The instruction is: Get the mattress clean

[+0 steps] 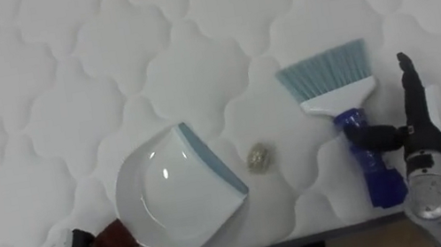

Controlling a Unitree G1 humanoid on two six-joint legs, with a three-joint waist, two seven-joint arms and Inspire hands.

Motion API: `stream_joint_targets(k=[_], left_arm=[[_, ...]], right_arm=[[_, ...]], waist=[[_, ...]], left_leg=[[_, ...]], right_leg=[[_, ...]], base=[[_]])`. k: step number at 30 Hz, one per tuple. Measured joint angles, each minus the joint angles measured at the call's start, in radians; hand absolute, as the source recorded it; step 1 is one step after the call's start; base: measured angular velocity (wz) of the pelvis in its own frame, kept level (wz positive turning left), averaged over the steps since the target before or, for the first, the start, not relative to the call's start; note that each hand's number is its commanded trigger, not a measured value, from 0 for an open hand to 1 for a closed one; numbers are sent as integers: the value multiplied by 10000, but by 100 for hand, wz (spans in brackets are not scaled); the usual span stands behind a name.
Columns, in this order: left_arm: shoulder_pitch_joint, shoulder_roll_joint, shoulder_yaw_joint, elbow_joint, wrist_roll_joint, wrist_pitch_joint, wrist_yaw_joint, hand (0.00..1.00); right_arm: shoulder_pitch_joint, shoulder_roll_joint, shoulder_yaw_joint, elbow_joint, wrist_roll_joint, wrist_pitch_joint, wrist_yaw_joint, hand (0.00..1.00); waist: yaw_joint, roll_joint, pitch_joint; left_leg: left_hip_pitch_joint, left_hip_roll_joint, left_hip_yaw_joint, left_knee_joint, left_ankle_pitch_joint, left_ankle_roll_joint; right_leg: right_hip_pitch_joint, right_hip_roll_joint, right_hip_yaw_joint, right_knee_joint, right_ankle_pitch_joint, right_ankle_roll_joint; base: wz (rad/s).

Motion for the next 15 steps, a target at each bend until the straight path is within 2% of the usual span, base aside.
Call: stream_joint_targets(k=[7,15], left_arm=[[15,-3,-4,1,0,13,-82,100],[78,-28,-193,53,-171,10,-87,100]], right_arm=[[34,0,30,0,4,124,372,0],[250,4,620,225,470,139,940,0]], waist=[[5,-7,-8],[-18,-16,-30]], left_leg=[[5,-6,6,0,12,20],[113,2,-3,-26,14,23]], right_leg=[[2,0,3,16,1,-2],[130,22,-23,-40,14,-15]], base=[[0],[0]])
